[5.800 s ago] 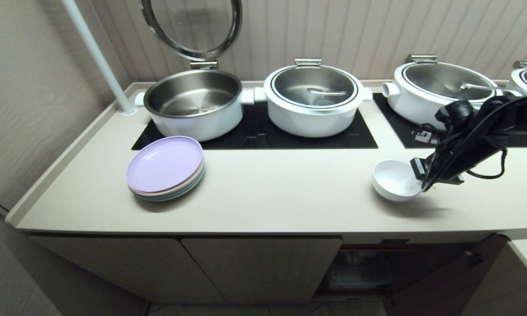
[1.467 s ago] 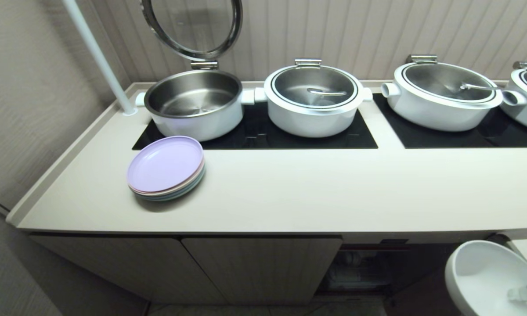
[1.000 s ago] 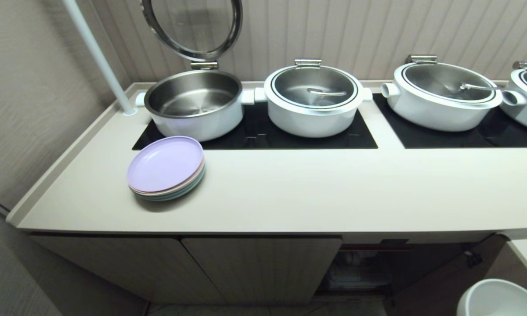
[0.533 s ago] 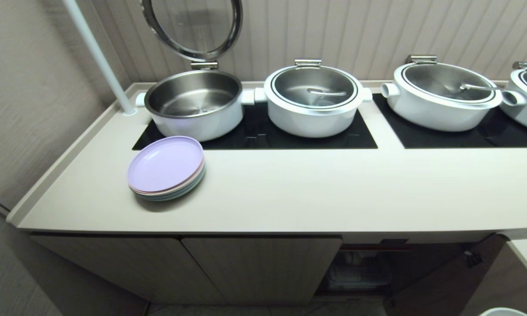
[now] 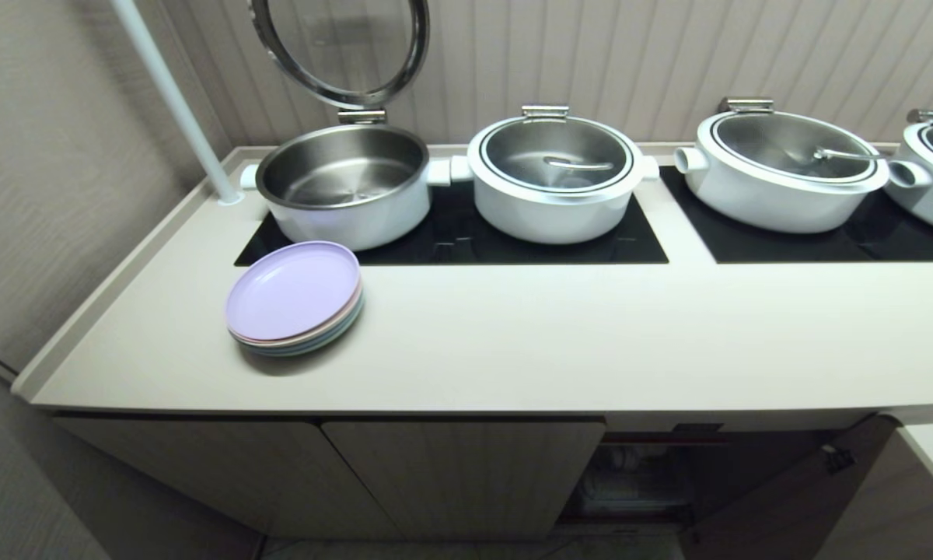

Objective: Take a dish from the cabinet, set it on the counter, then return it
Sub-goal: Put it back into the cabinet

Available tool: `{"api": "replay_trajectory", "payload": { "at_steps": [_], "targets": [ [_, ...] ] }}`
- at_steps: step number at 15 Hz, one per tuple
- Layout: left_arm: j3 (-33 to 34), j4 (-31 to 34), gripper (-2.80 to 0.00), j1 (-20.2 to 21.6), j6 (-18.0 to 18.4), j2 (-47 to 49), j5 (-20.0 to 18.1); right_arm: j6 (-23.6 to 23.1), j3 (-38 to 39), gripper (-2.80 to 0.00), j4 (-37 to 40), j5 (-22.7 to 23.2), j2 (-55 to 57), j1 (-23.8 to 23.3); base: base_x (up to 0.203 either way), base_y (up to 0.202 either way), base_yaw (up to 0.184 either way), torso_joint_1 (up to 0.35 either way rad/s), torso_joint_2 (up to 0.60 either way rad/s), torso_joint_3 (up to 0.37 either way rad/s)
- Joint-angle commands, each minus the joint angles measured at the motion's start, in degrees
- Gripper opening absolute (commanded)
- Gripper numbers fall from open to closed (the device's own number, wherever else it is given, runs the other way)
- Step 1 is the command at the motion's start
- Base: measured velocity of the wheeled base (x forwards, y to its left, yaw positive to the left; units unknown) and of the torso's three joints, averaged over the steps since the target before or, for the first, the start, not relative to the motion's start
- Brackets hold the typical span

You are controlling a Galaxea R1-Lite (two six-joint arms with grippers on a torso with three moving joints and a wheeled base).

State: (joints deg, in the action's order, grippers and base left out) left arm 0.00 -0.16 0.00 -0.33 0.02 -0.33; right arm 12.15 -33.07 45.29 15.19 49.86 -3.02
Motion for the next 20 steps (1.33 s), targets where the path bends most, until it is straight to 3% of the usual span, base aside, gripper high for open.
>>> {"api": "replay_trajectory", "payload": {
  "at_steps": [1,6,9,20],
  "targets": [
    [0.0,0.0,-2.80,0.0,0.0,0.0,0.0,0.1,0.1,-2.80,0.3,0.1,0.0,0.0,0.000,0.000,0.000,0.000,0.00,0.000],
    [0.0,0.0,-2.80,0.0,0.0,0.0,0.0,-0.2,0.1,-2.80,0.2,3.3,-0.2,0.0,0.000,0.000,0.000,0.000,0.00,0.000],
    [0.0,0.0,-2.80,0.0,0.0,0.0,0.0,-2.2,0.4,-2.80,0.6,3.4,-0.1,0.0,0.000,0.000,0.000,0.000,0.00,0.000],
    [0.0,0.0,-2.80,0.0,0.0,0.0,0.0,-2.2,1.2,-2.80,0.6,3.3,-0.2,-0.2,0.000,0.000,0.000,0.000,0.00,0.000]
  ]
}}
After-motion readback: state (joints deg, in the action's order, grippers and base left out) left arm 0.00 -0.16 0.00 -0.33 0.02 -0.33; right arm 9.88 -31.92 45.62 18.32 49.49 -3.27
